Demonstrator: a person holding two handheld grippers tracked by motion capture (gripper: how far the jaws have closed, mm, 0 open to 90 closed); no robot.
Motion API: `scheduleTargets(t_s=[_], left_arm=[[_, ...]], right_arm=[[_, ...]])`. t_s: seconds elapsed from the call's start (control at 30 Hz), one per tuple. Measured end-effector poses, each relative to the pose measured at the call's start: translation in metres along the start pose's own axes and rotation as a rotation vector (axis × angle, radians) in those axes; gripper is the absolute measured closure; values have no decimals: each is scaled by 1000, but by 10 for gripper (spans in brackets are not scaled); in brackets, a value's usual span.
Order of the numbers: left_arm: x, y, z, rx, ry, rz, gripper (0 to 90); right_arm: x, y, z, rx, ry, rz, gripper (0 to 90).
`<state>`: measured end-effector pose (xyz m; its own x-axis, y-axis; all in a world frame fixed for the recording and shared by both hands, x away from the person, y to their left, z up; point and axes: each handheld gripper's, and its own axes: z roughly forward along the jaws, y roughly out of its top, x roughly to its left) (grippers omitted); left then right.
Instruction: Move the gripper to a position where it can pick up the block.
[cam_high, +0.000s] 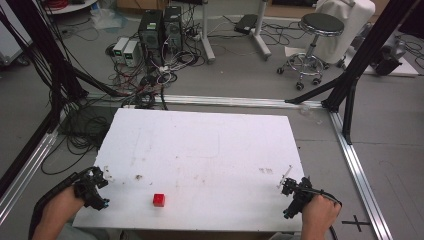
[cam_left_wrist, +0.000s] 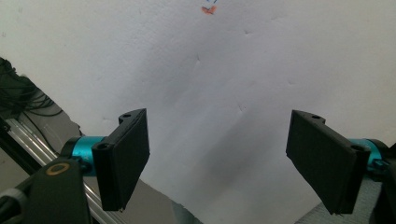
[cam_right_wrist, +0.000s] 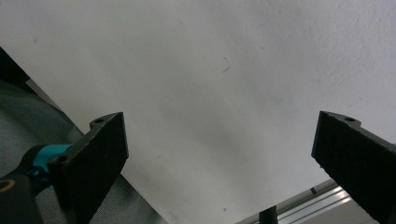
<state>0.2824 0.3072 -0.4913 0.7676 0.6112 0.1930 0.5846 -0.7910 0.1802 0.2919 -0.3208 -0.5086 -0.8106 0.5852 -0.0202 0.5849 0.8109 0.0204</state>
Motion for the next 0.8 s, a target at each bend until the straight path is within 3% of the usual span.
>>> scheduleTargets(t_s=[0.5, 0.77, 0.8], left_arm=[[-2, 0, -1, -33, 3, -17, 218], [0, -1, -4, -32, 1, -7, 218], [0, 0, -5, -19, 2, 14, 218]], right_arm=[[1, 0, 0, -8, 4, -6, 29], [0, -2, 0, -22, 4, 0, 29], [0, -3, 0, -20, 7, 2, 29]])
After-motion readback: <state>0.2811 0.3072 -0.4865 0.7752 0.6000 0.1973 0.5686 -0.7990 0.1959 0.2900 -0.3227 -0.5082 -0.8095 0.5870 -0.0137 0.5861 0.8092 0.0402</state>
